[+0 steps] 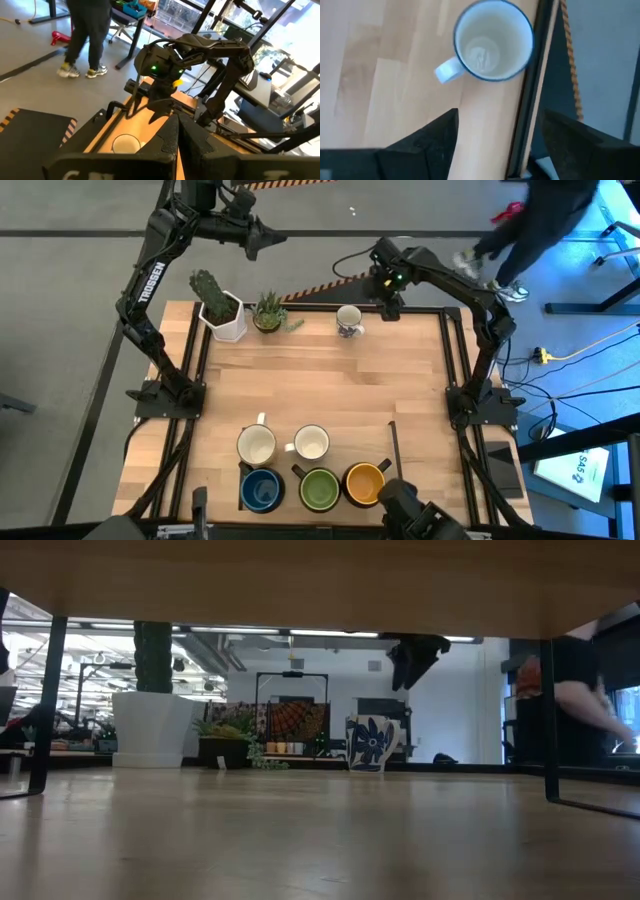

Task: Place coffee mugs
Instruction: Put the patterned blue mug on the shelf

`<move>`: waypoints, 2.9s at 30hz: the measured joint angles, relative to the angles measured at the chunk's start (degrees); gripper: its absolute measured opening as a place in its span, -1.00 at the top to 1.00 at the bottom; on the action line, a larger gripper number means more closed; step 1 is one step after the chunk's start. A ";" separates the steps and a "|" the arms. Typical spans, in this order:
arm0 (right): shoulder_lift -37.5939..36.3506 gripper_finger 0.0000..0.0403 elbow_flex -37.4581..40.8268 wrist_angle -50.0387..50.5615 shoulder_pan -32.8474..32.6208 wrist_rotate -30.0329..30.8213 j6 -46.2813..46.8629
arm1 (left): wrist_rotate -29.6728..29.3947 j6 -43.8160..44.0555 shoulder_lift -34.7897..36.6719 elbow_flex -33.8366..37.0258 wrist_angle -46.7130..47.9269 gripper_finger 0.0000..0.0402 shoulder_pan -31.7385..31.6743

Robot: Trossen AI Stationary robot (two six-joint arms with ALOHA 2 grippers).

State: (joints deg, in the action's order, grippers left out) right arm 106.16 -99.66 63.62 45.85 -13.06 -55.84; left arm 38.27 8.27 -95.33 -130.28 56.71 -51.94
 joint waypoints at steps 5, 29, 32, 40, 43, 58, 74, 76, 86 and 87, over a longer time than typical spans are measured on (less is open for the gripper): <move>0.17 -0.26 0.00 -0.11 -2.17 -1.22 -5.72 | -0.23 -1.35 0.00 0.00 0.89 1.00 0.00; -0.42 -0.23 8.44 2.29 -7.73 5.82 -11.76 | -0.47 -2.57 0.00 0.00 1.58 1.00 0.02; -0.67 -0.23 8.44 2.12 -9.19 7.06 -10.86 | -2.21 -3.36 0.00 0.00 1.59 1.00 0.04; -0.90 -0.23 8.68 -5.36 -12.78 8.04 -13.46 | -3.20 -4.19 0.00 0.00 1.59 1.00 0.04; -0.90 -0.23 8.72 -5.30 -13.03 9.42 -13.26 | -3.20 -4.22 0.00 0.00 1.59 1.00 0.02; -0.84 -0.23 15.01 -16.09 -13.65 15.06 -8.17 | -3.20 -4.33 0.00 0.00 1.59 1.00 0.00; 2.48 0.23 15.02 -14.26 -13.64 15.75 -7.29 | -3.24 -4.26 0.00 0.00 1.57 1.00 0.00; 2.48 0.29 15.04 -14.26 -13.64 16.03 -7.12 | -3.24 -4.26 0.00 0.00 1.59 1.00 0.00; 2.48 0.49 15.04 -14.09 -13.62 16.12 -5.91 | -4.53 -4.28 0.00 0.00 1.57 1.00 0.02; 2.48 0.52 15.04 -14.10 -13.62 16.36 -5.91 | -4.71 -4.28 0.00 0.00 1.57 1.00 0.00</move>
State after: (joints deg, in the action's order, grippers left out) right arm 108.64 -84.62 49.52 32.23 3.30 -61.76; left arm 33.56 3.99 -95.33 -130.28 58.28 -51.94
